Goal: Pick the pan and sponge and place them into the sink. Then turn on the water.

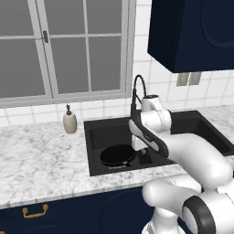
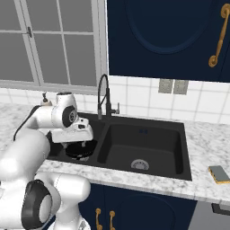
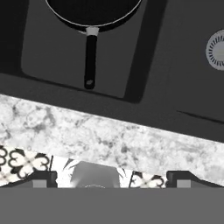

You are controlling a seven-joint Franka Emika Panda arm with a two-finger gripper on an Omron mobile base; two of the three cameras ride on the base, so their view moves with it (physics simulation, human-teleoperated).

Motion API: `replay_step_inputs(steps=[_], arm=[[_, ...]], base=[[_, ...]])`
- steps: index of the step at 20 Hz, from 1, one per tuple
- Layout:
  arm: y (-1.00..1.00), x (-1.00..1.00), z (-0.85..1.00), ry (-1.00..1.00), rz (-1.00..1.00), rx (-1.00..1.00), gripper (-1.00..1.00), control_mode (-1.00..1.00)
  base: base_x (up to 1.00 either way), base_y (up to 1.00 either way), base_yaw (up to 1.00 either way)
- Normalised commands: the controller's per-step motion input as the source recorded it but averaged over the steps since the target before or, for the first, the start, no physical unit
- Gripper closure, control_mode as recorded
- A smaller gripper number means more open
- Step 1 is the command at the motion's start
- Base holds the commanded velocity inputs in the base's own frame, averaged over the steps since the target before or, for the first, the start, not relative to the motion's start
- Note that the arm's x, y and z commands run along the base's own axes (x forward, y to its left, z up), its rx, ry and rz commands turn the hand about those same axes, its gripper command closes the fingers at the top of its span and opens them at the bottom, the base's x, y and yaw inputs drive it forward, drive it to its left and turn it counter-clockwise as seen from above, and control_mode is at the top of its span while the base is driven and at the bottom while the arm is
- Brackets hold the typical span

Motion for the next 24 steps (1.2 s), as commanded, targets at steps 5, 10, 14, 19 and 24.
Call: replay_step_inputs(steps=[5,10,14,19,24], arm=[[-0.40,-0.47,0.38,-0.23,0.00,0.15,-1.00,-1.00],[-0.12,-0.08,0.33,-0.20,0.00,0.14,-1.00,-1.00],[0.04,-0.08,0.15,-0.14,0.00,0.04,-1.00,-1.00],[0.00,-0.01,0.00,-0.01,0.00,0.00,-1.00,-1.00],[-0.49,-0.15,0.13,0.00,-0.08,0.00,-1.00,-1.00]], base=[[0.00,0.00,0.00],[0.00,0.00,0.00],[0.00,0.00,0.00],[0.00,0.00,0.00],[0.00,0.00,0.00]])
